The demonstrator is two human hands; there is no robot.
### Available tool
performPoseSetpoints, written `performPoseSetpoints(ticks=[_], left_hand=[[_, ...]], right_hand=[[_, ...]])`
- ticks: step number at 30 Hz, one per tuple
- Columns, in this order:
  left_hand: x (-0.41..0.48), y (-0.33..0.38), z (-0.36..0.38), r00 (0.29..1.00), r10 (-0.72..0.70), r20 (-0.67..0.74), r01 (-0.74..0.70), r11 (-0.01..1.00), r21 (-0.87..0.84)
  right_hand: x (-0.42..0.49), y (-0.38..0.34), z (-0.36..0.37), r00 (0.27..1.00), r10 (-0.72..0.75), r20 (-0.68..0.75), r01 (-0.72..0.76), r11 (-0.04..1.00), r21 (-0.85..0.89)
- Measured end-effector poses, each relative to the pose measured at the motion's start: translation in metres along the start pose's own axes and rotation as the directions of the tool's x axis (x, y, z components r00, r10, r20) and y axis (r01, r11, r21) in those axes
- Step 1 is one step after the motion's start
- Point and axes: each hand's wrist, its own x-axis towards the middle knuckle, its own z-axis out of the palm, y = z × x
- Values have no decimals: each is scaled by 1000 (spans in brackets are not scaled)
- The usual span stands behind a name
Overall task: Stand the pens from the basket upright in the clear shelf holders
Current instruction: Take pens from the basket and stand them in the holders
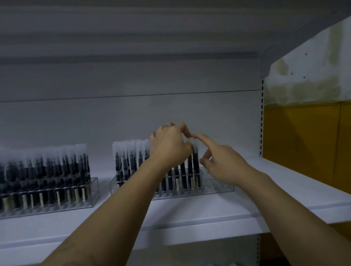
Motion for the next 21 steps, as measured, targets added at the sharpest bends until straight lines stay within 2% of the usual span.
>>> performPoseSetpoints(ticks=[8,14,18,21], left_hand=[[-6,-9,-1,997,77,-21,-76,997,27],[-28,-13,-14,989,147,-4,-145,977,155],[-54,-15,-37,986,162,-40,-156,980,124],[-82,-22,-55,983,157,-92,-145,981,126]], right_hand=[[-12,-1,9,999,32,-1,-32,999,-23],[-24,-16,11,996,90,-19,-90,996,12],[-40,-39,4,997,50,-59,-55,995,-83],[-56,-62,5,997,3,-83,-10,996,-85]])
